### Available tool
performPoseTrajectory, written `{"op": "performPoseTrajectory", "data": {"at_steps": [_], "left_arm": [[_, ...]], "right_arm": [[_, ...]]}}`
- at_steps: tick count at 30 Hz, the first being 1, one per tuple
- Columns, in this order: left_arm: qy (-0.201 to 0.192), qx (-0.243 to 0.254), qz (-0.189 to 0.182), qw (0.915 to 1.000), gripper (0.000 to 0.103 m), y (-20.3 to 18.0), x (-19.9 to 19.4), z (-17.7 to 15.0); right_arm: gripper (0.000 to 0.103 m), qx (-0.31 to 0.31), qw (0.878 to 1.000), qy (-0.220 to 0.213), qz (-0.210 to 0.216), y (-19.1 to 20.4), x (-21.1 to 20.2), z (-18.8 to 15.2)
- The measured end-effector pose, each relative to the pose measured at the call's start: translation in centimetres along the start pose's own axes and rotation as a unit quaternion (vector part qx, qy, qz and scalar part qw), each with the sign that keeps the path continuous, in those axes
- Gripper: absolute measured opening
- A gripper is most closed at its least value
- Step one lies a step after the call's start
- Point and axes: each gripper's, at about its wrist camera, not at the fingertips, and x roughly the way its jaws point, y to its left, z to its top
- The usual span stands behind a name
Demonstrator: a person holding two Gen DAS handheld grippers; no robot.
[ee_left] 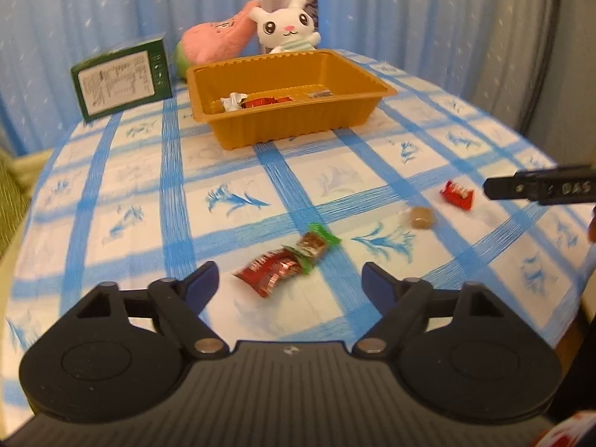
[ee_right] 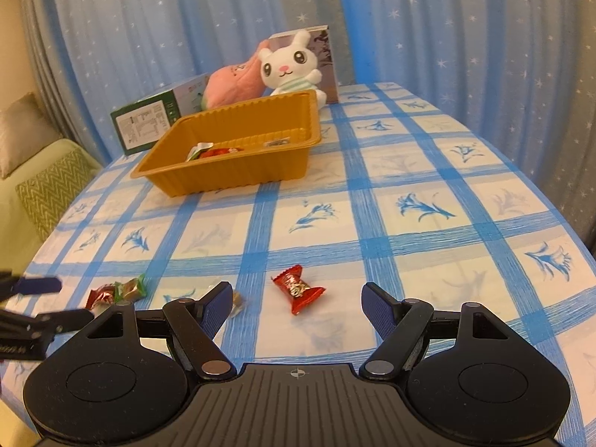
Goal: Organize snacks
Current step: 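Grasp the red printed snack packet with the left tool while the right tool grasps a clear brown-candy packet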
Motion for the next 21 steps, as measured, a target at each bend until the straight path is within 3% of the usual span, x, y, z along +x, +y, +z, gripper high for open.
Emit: {"op": "performPoseTrajectory", "data": {"at_steps": [2, 13, 21], "left_arm": [[0.010, 0.012, -0.002, 0.9999, 0.067, 0.4, 0.7, 0.3], [0.039, 0.087, -0.031, 0.9950, 0.045, 2.0, 3.7, 1.5], [0.060, 0.089, -0.058, 0.9925, 0.040, 2.8, 5.0, 1.9]], "right_arm": [[0.076, -0.006, 1.000, 0.001, 0.005, 0.2, 0.1, -0.1], [0.076, -0.042, 0.999, 0.017, 0.017, 1.3, 1.2, -0.6], [0.076, -0.043, 0.999, 0.023, 0.022, 1.6, 2.0, -0.6]]}}
